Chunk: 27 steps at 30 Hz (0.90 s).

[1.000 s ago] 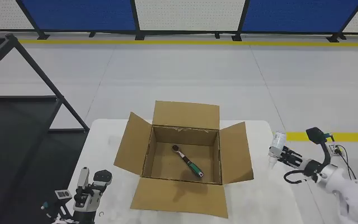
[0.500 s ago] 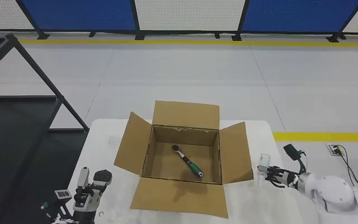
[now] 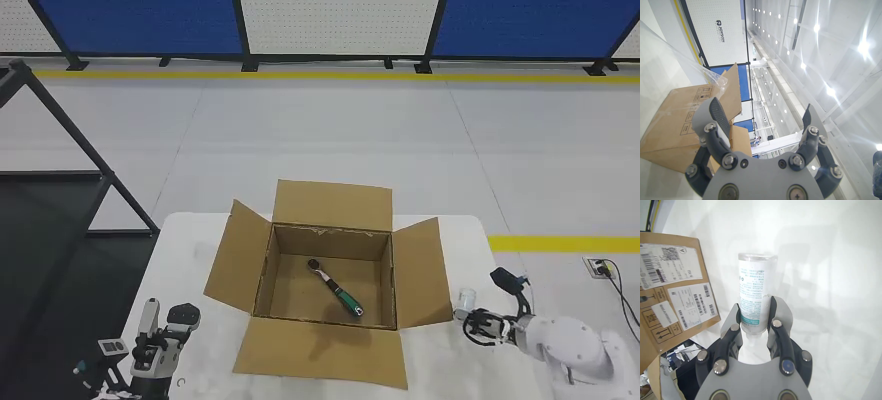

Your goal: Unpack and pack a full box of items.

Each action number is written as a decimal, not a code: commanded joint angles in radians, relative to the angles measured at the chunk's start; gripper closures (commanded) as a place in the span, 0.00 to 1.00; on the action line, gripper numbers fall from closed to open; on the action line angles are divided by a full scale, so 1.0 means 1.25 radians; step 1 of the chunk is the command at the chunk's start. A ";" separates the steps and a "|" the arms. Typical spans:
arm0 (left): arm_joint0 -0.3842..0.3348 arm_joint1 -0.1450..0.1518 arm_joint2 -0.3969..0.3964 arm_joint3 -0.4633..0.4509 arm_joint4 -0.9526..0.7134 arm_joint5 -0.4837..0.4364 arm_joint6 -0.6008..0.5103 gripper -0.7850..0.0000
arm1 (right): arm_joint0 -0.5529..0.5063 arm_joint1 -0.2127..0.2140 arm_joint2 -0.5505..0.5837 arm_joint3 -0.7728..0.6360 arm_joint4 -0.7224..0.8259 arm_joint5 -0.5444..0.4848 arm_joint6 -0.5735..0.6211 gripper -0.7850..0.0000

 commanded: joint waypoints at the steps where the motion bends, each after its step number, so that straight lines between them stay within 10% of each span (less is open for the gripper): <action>1: 0.000 0.000 0.000 0.000 0.000 0.000 0.000 0.00 | 0.002 0.002 -0.011 0.004 -0.015 0.008 -0.001 1.00; 9: 0.000 0.000 0.000 0.000 0.000 0.000 0.000 0.00 | 0.012 0.008 -0.048 0.018 -0.043 0.028 0.004 1.00; 13: 0.000 0.000 0.000 0.000 0.000 0.000 0.000 0.00 | 0.019 0.011 -0.057 0.030 -0.040 0.032 0.001 0.60; 20: 0.000 0.000 0.000 0.000 0.000 0.000 0.000 0.00 | 0.030 0.017 -0.065 0.042 -0.038 0.038 -0.003 0.51; 27: 0.000 0.000 0.000 0.000 0.000 0.000 0.000 0.00 | 0.022 0.024 -0.055 0.010 -0.023 0.037 -0.022 0.15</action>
